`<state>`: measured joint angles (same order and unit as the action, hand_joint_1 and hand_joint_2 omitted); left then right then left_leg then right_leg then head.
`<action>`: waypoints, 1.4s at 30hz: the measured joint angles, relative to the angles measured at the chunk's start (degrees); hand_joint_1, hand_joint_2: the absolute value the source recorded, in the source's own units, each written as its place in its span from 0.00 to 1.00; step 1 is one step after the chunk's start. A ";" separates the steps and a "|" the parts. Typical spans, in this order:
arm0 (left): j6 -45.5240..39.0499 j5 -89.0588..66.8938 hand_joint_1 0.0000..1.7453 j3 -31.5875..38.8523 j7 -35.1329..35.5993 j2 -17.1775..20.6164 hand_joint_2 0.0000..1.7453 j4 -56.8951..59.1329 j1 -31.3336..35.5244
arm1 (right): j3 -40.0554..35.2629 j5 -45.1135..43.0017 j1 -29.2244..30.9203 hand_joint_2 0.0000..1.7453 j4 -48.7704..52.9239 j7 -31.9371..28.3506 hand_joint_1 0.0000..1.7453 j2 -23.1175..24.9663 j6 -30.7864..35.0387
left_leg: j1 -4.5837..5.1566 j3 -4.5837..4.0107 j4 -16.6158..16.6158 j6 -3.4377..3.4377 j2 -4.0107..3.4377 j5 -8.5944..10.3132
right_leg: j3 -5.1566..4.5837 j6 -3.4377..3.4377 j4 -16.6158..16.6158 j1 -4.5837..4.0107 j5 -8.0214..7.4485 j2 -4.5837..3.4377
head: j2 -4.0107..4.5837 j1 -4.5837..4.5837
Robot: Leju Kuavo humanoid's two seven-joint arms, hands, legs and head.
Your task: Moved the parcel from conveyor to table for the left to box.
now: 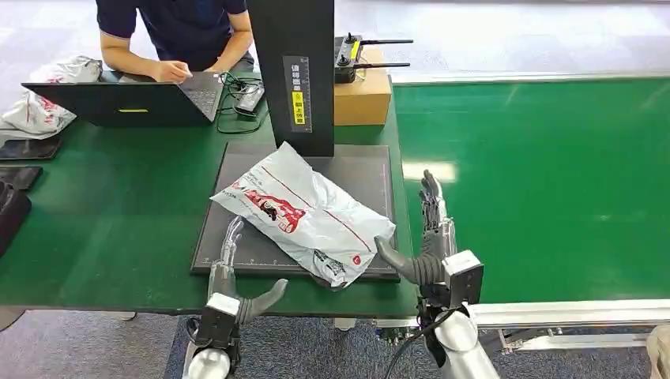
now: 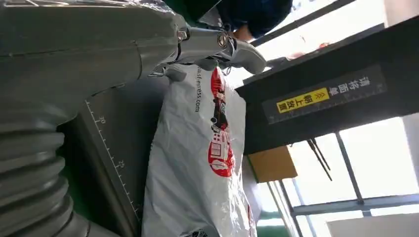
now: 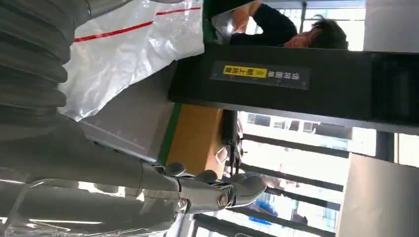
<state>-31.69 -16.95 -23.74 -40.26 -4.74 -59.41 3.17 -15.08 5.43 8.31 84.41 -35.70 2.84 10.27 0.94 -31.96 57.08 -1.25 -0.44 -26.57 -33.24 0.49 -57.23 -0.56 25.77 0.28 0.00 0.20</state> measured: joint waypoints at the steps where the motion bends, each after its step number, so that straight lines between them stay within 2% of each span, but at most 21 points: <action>1: 0.00 -0.90 0.00 0.24 0.00 0.04 1.00 -0.20 0.05 | 0.13 0.97 -0.61 1.00 0.22 0.24 0.00 -0.02 -0.16 | 0.00 0.00 0.00 0.00 0.00 0.00 | 0.00 0.00 0.00 0.00 0.00 0.00 | 0.00 0.02; 12: 6.73 -20.03 0.00 8.28 0.00 -0.89 1.00 -2.95 1.26 | 0.59 8.84 -5.52 1.00 0.53 0.72 0.00 0.00 -4.88 | 0.00 0.02 0.00 0.01 0.00 0.02 | 0.01 0.00 0.00 -0.01 0.00 0.00 | 0.00 0.00; 22: 10.76 -31.48 0.00 9.03 6.03 -0.85 1.00 -0.61 9.70 | 0.96 11.13 -8.14 1.00 1.01 0.57 0.00 0.46 -6.93 | 0.00 0.05 0.00 0.01 0.00 0.03 | 0.03 0.02 0.00 0.00 -0.03 0.00 | 0.00 0.04; 31: 15.78 -35.85 0.00 2.94 9.72 1.05 1.00 10.77 23.16 | 2.34 11.24 -12.26 1.00 4.57 -0.78 0.00 0.46 -8.70 | 0.00 0.05 0.00 0.03 0.00 0.05 | 0.02 0.03 -0.01 0.00 -0.04 0.01 | 0.00 0.02; 42: 32.92 -40.35 0.00 -9.91 17.06 1.73 1.00 27.26 39.66 | 5.75 10.98 -16.64 1.00 8.72 -1.16 0.00 0.52 -9.93 | 0.00 0.03 0.01 0.04 0.00 0.06 | 0.03 0.03 -0.01 0.00 -0.05 0.01 | 0.00 -0.02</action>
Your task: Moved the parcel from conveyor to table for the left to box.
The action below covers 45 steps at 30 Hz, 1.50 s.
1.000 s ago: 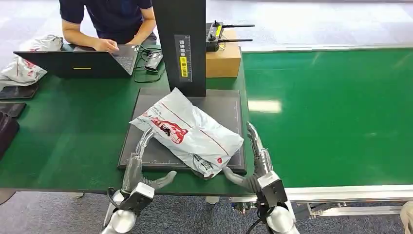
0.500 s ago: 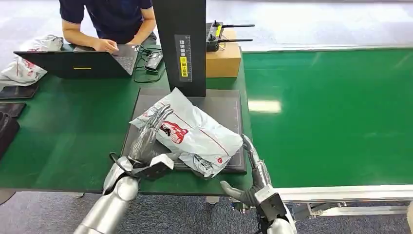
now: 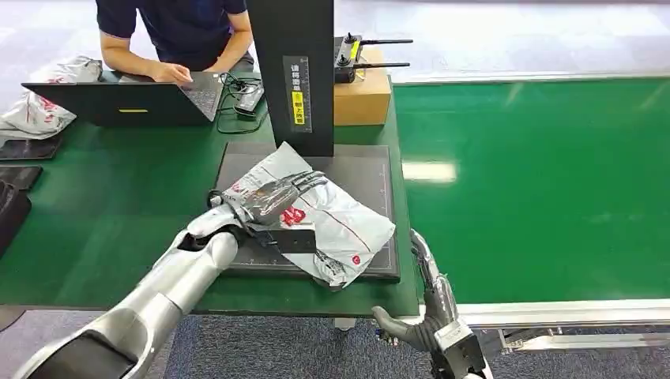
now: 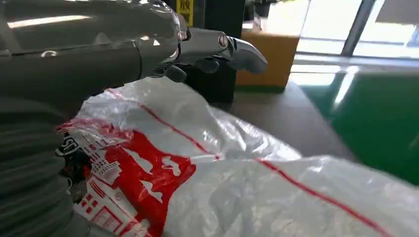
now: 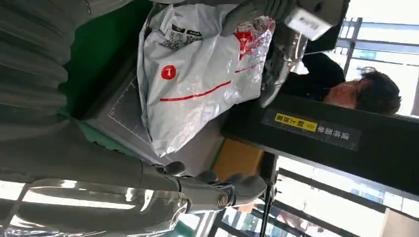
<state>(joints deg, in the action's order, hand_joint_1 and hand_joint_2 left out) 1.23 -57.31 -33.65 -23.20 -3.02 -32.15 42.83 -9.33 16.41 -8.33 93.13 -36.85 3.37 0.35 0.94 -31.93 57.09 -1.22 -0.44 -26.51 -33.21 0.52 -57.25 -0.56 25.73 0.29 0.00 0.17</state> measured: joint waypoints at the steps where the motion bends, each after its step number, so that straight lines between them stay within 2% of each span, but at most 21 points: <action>1: 1.82 -0.53 0.00 -1.07 1.20 0.00 1.00 1.44 1.26 | 0.20 0.00 -0.20 1.00 0.22 -0.02 0.00 0.11 -0.13 | 0.00 0.01 0.00 0.00 -0.02 0.00 | 0.00 0.01 0.00 0.00 -0.01 -0.03 | 0.00 0.04; 6: 5.68 -2.25 0.00 -5.08 5.07 0.00 1.00 7.21 4.65 | 0.68 0.07 -0.48 1.00 1.18 0.13 0.00 0.55 -0.55 | -0.01 0.02 -0.01 0.01 -0.08 0.00 | -0.01 0.06 -0.01 -0.01 -0.04 -0.06 | 0.00 0.04; 14: 6.62 -2.63 0.00 -7.01 8.43 0.02 1.00 11.51 6.65 | 1.09 0.24 -0.33 1.00 1.12 0.26 0.00 0.72 -0.94 | -0.01 0.08 -0.01 0.03 -0.07 0.02 | 0.06 0.07 -0.04 -0.01 -0.04 -0.05 | 0.00 0.02; 15: 5.72 -2.52 0.94 -7.16 8.58 0.02 1.00 11.71 6.58 | 1.09 0.24 -0.32 1.00 1.03 0.26 0.00 0.74 -1.03 | -0.01 0.09 -0.01 0.03 -0.07 0.02 | 0.06 0.08 -0.05 -0.01 -0.05 -0.05 | 0.00 0.04; 16: 4.45 -2.49 1.00 -7.27 8.65 0.02 1.00 11.91 6.45 | 1.09 0.26 -0.32 1.00 0.96 0.26 0.00 0.72 -1.05 | -0.01 0.09 -0.01 0.03 -0.07 0.02 | 0.06 0.09 -0.05 -0.01 -0.06 -0.05 | 0.00 0.02; 28: -10.84 -0.36 1.00 -7.01 3.43 0.13 1.00 12.74 5.46 | 1.09 1.57 0.01 1.00 -0.15 0.72 0.00 0.74 -0.15 | -0.01 0.07 -0.01 0.06 -0.05 0.07 | 0.04 0.12 -0.07 -0.01 -0.08 -0.02 | 0.00 0.02; 37: -21.56 1.39 1.00 -4.19 -0.09 0.55 1.00 11.56 4.39 | 1.03 2.34 -1.14 1.00 -0.44 0.79 0.00 0.87 1.16 | -0.01 0.01 -0.01 0.06 -0.05 0.06 | -0.03 0.13 -0.07 -0.01 -0.07 -0.03 | 0.00 0.02; 41: -28.17 3.86 1.00 -1.35 -2.60 1.83 1.00 8.13 2.58 | 0.96 2.99 -1.30 1.00 -0.44 0.94 0.00 1.18 0.48 | -0.01 -0.02 -0.02 0.06 -0.06 0.06 | -0.05 0.13 -0.08 -0.02 -0.07 -0.03 | 0.00 0.04; 45: -31.35 6.95 1.00 2.51 -5.19 4.11 1.00 2.85 -0.24 | 0.59 2.45 -1.01 1.00 -1.09 0.81 0.00 1.16 0.59 | -0.02 -0.03 -0.02 0.06 -0.08 0.06 | -0.09 0.14 -0.09 -0.03 -0.06 -0.04 | 0.00 0.04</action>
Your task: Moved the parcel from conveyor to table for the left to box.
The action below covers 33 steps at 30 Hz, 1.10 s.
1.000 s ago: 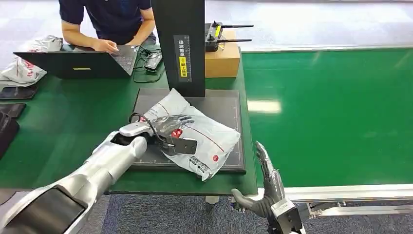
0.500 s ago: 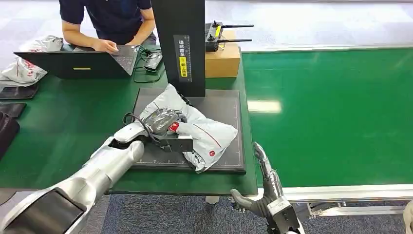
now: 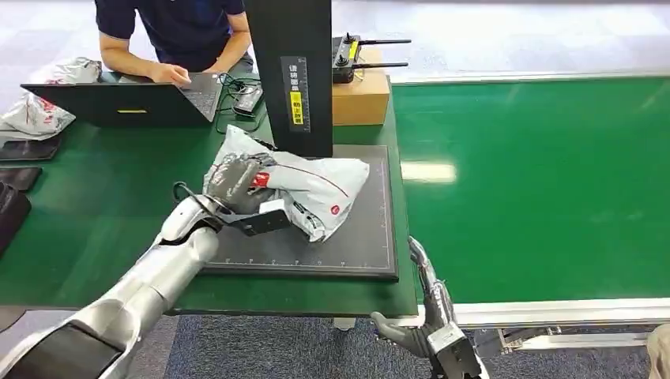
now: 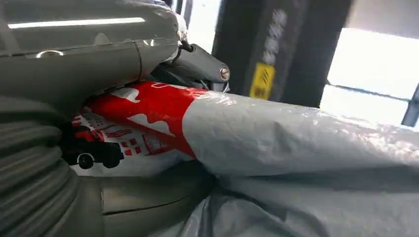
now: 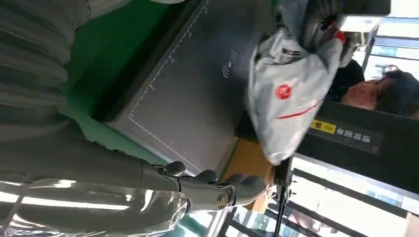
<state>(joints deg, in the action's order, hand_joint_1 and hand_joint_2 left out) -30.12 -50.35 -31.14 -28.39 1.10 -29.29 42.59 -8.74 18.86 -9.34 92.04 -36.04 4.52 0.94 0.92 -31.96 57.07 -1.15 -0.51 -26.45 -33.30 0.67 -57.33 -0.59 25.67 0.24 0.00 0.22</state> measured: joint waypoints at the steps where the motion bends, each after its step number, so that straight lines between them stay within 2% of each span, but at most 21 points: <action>1: -0.50 0.78 1.00 1.19 -0.61 0.56 1.00 -1.37 -0.56 | -0.07 -0.30 0.09 1.00 -0.22 -0.07 0.00 0.00 0.11 | 0.00 -0.01 0.00 0.00 0.01 0.00 | 0.00 0.00 0.00 0.00 0.00 0.01 | 0.00 -0.02; 12: -5.62 15.74 1.00 15.70 -7.39 6.93 1.00 -11.76 -5.17 | -1.09 -1.44 1.74 1.00 -2.71 -0.50 0.00 -0.02 1.33 | -0.02 -0.04 -0.01 0.01 -0.02 0.01 | -0.04 0.01 -0.02 -0.01 0.00 -0.02 | 0.00 0.00; 20: -9.79 19.69 1.00 29.84 -10.27 9.64 1.00 -11.99 -5.83 | -1.42 -2.01 2.79 1.00 -4.17 -0.61 0.00 0.04 2.14 | -0.04 -0.06 -0.01 0.03 -0.02 0.02 | -0.06 0.01 -0.02 -0.04 0.01 -0.02 | 0.00 0.00; 23: -9.81 15.92 1.00 36.48 -10.31 10.05 1.00 -10.68 -5.10 | -1.40 -2.18 2.87 1.00 -4.48 -0.61 0.00 0.20 2.54 | -0.04 -0.07 -0.01 0.05 -0.02 0.04 | -0.08 0.02 -0.02 -0.05 0.01 -0.02 | 0.00 0.00; 27: -9.81 2.98 1.00 49.63 -11.25 9.42 1.00 -10.16 -3.35 | -1.35 -2.34 2.86 1.00 -4.55 -0.59 0.00 0.59 3.24 | -0.04 -0.09 -0.01 0.06 -0.07 0.04 | -0.13 0.02 -0.02 -0.06 0.01 -0.10 | 0.00 0.00; 33: -9.81 -12.16 1.00 67.65 -7.28 7.97 1.00 -9.33 0.93 | -1.05 -2.45 2.83 1.00 -4.50 -0.37 0.00 1.20 3.91 | -0.04 -0.12 0.00 0.06 -0.08 0.03 | -0.16 0.02 -0.02 -0.06 0.01 -0.11 | 0.00 0.00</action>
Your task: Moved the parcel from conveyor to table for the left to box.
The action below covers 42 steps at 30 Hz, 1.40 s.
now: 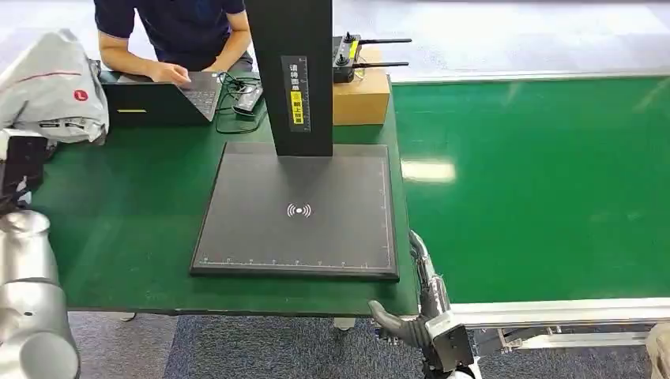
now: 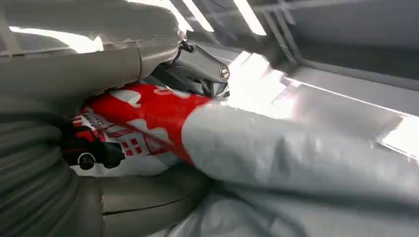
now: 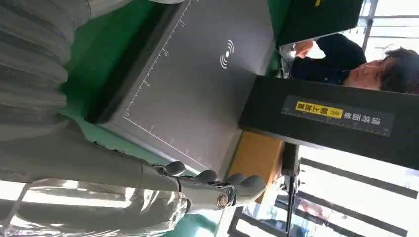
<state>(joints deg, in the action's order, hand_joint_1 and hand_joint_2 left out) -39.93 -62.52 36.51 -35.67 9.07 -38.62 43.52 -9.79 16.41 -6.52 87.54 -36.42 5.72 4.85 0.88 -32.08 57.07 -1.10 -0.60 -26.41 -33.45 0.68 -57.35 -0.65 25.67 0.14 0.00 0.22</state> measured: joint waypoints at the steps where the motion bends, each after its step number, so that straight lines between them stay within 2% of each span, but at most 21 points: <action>1: 0.00 -2.34 1.00 2.56 0.49 -0.26 1.00 0.09 0.75 | 0.00 0.07 0.00 1.00 0.00 0.11 0.00 0.09 0.00 | 0.00 0.00 0.00 0.00 0.00 0.00 | 0.00 0.00 0.00 0.00 0.00 0.00 | 0.00 -0.02; 5: 0.00 -9.47 1.00 10.78 4.69 -1.00 1.00 0.31 3.07 | 0.04 0.18 -0.13 1.00 0.09 0.26 0.00 0.42 0.22 | 0.00 0.00 0.00 0.00 -0.03 0.00 | -0.01 0.00 0.00 0.00 -0.01 -0.03 | 0.00 0.00; 6: 0.00 -10.84 0.98 12.22 6.04 -1.11 1.00 0.44 3.59 | 0.07 0.18 -0.17 1.00 0.11 0.29 0.00 0.44 0.28 | 0.00 0.01 0.01 0.00 -0.03 0.00 | -0.01 0.00 0.00 0.00 -0.01 -0.03 | 0.00 0.00; 8: 0.00 -14.17 0.86 14.46 9.70 -1.29 1.00 0.74 4.66 | 0.11 0.24 -0.39 1.00 0.55 0.33 0.00 0.46 0.52 | 0.00 0.00 0.01 0.00 0.00 0.00 | -0.01 0.00 0.00 0.00 0.00 0.00 | 0.00 0.00; 9: -0.02 -15.44 0.20 15.03 11.05 -1.33 1.00 0.87 5.06 | 0.13 0.31 -0.50 1.00 0.76 0.37 0.00 0.46 0.65 | 0.00 0.00 0.02 0.00 0.00 0.00 | 0.00 0.00 0.00 0.00 0.00 0.01 | 0.00 0.00; 10: 0.00 -16.63 0.00 15.45 12.49 -1.44 1.00 1.01 5.55 | 0.15 0.35 -0.66 1.00 0.98 0.44 0.00 0.48 0.83 | 0.00 -0.01 0.02 0.00 0.00 0.00 | 0.00 0.00 0.00 0.00 0.00 0.01 | 0.00 0.00; 18: 0.00 -18.75 0.00 16.30 18.60 -1.22 1.00 7.81 9.28 | 0.26 0.90 -2.09 1.00 2.51 1.27 0.00 0.61 2.01 | 0.01 0.00 0.02 0.00 0.04 0.00 | 0.03 0.00 0.00 0.03 -0.01 0.03 | 0.00 -0.02; 29: 6.23 -15.39 0.00 13.22 16.38 -0.68 1.00 16.92 10.67 | 1.68 2.08 -4.24 1.00 5.22 1.47 0.00 0.74 0.29 | 0.01 0.01 0.02 0.00 0.01 0.00 | 0.02 0.01 0.00 0.03 -0.02 0.00 | 0.00 0.00; 37: 9.51 -9.76 0.00 11.86 7.89 -1.05 1.00 17.71 10.18 | 2.01 3.13 -4.67 1.00 5.49 1.47 0.00 0.77 -0.81 | 0.01 0.02 0.02 0.00 0.00 0.00 | 0.02 0.01 0.00 0.03 -0.02 0.00 | 0.00 0.02; 42: 13.73 -2.28 0.00 9.08 -1.16 -3.56 1.00 17.07 7.39 | 2.12 4.33 -4.54 1.00 5.49 1.49 0.00 0.99 -0.57 | 0.02 0.03 0.02 0.00 0.02 0.00 | 0.06 0.00 0.00 0.06 -0.02 0.02 | 0.00 -0.02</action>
<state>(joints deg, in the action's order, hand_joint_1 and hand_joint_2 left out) -26.20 -64.80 45.59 -36.84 5.51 -21.55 50.91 -7.67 20.74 -11.05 93.02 -34.93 6.71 4.28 0.90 -32.05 57.08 -1.10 -0.58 -26.42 -33.39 0.69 -57.35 -0.59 25.65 0.15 0.00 0.20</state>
